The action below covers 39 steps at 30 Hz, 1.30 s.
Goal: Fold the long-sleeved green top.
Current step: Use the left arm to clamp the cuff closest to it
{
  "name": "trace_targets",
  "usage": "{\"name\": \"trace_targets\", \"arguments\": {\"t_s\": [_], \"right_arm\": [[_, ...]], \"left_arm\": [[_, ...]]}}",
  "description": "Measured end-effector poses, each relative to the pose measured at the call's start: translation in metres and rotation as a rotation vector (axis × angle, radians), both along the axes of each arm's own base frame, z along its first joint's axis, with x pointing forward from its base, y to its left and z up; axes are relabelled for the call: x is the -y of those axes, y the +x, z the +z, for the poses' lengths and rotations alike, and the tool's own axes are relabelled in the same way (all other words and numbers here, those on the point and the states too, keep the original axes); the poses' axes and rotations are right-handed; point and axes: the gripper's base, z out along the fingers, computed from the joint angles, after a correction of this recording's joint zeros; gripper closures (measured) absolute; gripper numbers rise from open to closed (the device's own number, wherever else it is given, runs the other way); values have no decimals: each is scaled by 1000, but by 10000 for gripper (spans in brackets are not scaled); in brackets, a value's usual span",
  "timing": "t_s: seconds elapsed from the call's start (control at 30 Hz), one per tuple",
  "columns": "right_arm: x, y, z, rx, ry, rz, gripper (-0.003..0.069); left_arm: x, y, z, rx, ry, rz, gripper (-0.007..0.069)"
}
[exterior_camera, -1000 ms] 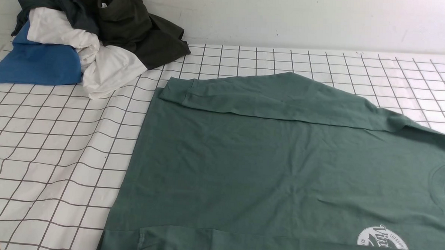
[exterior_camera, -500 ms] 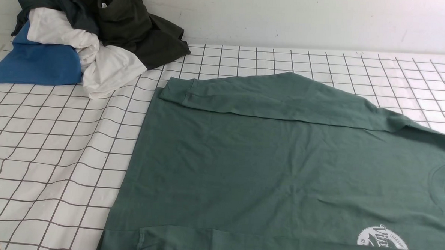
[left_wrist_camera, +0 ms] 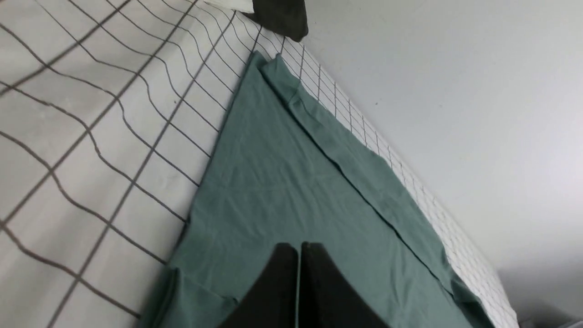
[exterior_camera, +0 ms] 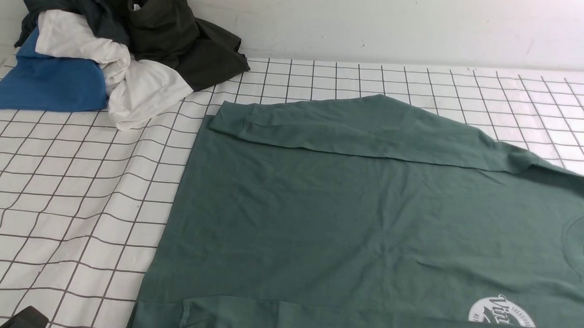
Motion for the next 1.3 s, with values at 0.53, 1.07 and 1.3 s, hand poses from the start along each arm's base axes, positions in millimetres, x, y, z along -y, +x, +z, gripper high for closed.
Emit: {"name": "trace_targets", "arguments": {"t_s": [0.53,1.07,1.3], "right_arm": [[-3,0,7,56,204,15,673],[-15,62,156,-148,-716,442,673],[-45,92,148,-483,-784,862,673]], "left_arm": [[4,-13,73,251,463,-102,632],[15,81,128,-527,1040,-736,629],[55,116,90,-630,1068,-989,532]]}}
